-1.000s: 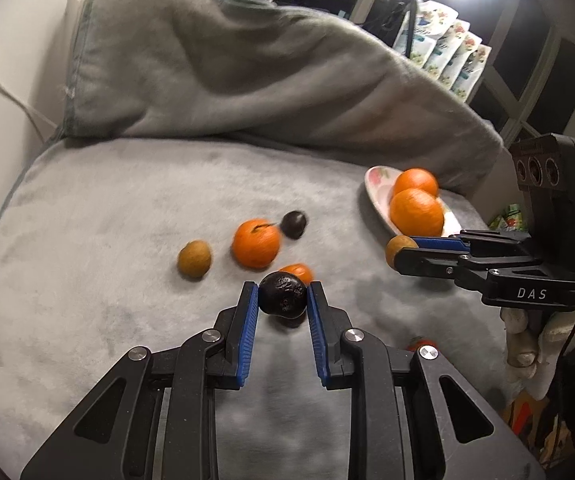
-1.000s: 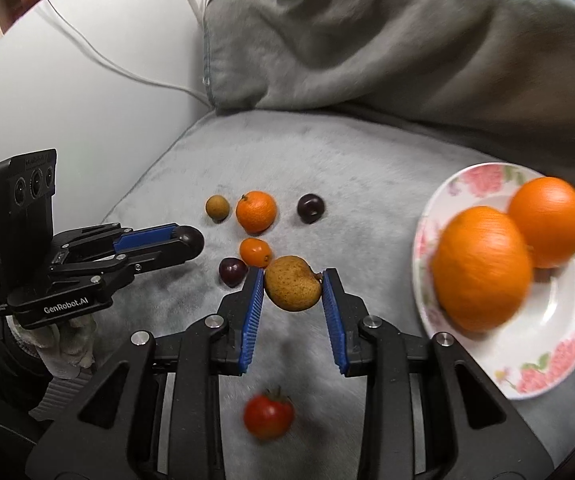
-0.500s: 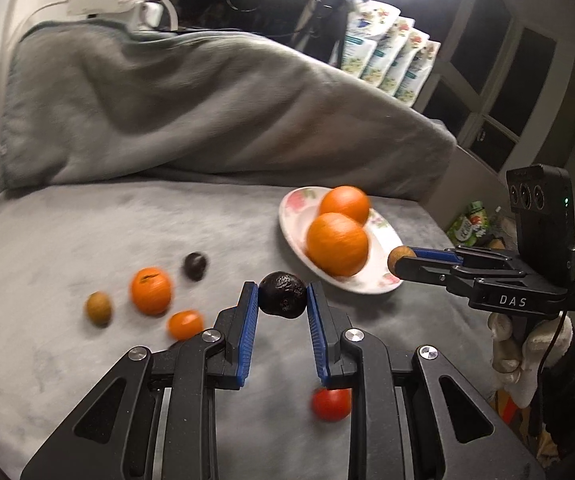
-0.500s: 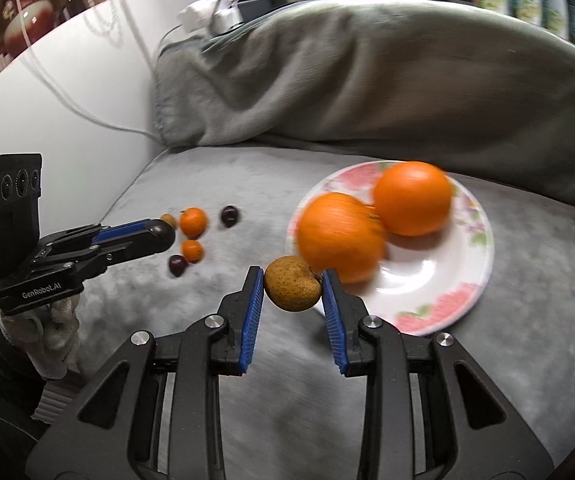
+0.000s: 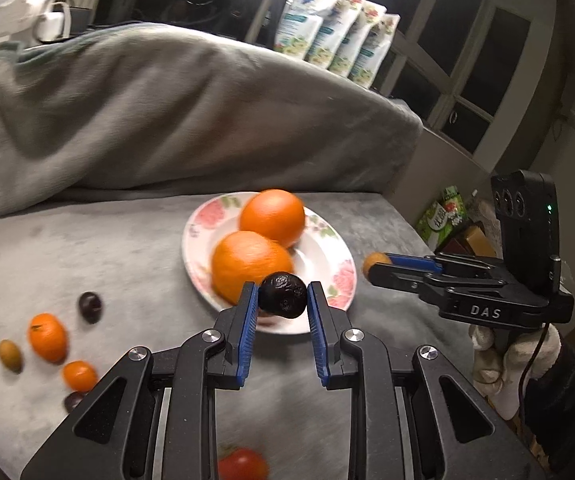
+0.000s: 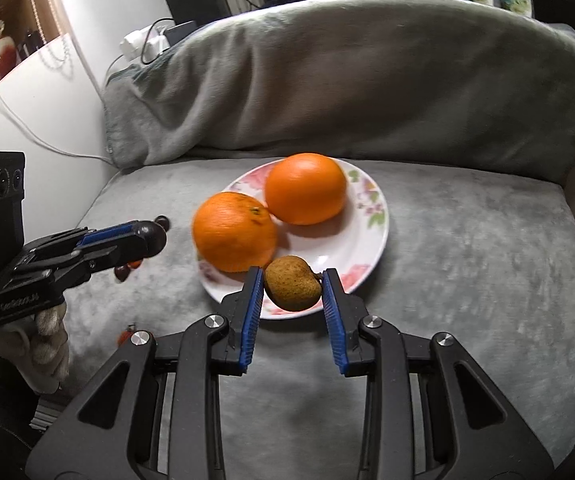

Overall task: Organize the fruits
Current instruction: 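Carry the brown fruit and the plum in both grippers over the plate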

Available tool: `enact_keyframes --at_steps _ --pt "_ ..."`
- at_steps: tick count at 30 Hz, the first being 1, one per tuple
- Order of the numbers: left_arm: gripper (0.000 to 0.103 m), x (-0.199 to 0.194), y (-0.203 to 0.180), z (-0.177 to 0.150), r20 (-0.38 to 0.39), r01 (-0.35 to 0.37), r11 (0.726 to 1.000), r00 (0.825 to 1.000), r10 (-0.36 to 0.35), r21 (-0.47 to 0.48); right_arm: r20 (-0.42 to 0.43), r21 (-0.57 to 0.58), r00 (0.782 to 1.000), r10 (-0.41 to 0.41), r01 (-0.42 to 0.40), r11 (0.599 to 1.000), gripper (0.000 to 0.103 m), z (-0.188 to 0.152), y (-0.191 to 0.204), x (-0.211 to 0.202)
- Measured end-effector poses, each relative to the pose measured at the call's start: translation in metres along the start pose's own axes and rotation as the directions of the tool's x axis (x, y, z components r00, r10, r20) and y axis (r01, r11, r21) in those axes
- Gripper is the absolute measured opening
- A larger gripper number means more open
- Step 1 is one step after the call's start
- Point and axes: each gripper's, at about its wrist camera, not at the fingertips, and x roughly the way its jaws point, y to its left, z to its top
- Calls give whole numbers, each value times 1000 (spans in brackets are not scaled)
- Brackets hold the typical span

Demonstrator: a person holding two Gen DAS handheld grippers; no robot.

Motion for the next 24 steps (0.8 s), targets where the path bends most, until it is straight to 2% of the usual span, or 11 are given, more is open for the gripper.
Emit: enact_keyframes --at_steps 7,13,16,24 --pt "23 19 -21 -2 -24 0 999 1000 1 44 5 16 1000 -16 16 1000 31 2 -18 3" --pt "23 33 -39 -2 -23 -45 993 999 48 105 6 12 999 -32 32 999 31 7 -26 9" --pt "23 38 -52 -4 -11 -94 980 995 97 177 6 13 999 -38 38 999 31 10 -30 13" --pt "23 54 -60 -6 -40 -100 970 993 111 220 -8 -12 999 -52 52 999 31 14 -31 26"
